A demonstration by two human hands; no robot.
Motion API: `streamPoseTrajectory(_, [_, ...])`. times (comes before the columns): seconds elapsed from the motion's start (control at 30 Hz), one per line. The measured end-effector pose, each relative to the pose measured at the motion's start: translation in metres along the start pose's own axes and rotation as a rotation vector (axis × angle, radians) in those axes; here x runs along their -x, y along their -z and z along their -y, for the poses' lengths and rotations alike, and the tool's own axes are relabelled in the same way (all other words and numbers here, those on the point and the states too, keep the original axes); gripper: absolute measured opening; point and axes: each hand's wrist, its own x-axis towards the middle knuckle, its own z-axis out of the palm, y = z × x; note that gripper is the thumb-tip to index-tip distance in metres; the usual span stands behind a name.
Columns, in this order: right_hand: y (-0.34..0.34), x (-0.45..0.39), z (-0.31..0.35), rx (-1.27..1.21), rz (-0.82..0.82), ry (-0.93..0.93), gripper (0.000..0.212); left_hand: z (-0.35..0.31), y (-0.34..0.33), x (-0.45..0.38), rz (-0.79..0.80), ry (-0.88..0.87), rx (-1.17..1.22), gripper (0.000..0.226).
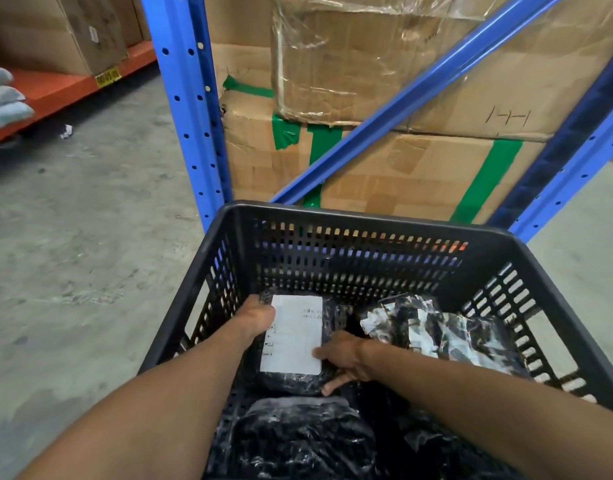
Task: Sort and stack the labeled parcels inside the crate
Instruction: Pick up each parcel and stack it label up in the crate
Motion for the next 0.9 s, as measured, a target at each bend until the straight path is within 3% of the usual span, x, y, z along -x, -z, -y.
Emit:
streamPoseTrajectory(0.17, [0.000,-0.002,-0.002,0.033,-0.071,0.050,0.065,0.002,-0.001,-0.012,-0.026,-0.009,-0.036,0.057])
streamPoseTrajectory(0.4, [-0.006,0.023,-0.002,0.265,-0.078,0.186,0.097,-0.004,-0.001,0.006,0.177,0.053,-0.232,0.079])
streamPoseTrajectory(0.5, [-0.007,0.040,0.000,0.571,-0.079,0.218,0.086,-0.003,0.002,0.025,0.256,0.153,-0.388,0.067])
streamPoseTrajectory(0.6, [-0.001,0.065,0.008,0.801,-0.029,0.138,0.064,0.009,0.005,0.051,0.417,0.363,-0.424,0.067])
streamPoseTrajectory(0.7, [-0.004,0.082,0.000,0.737,0.110,-0.073,0.064,0.020,0.009,0.072,0.607,0.467,-0.475,0.070])
streamPoseTrajectory(0.8, [-0.012,0.090,-0.014,0.623,0.159,-0.118,0.065,0.021,0.015,0.085,0.694,0.469,-0.469,0.075])
streamPoseTrajectory(0.83, [-0.013,0.091,-0.017,0.576,0.167,-0.113,0.064,0.018,0.019,0.088,0.693,0.455,-0.466,0.069])
streamPoseTrajectory(0.9, [-0.012,0.097,-0.019,0.472,0.221,-0.085,0.053,0.013,0.023,0.092,0.680,0.440,-0.423,0.036])
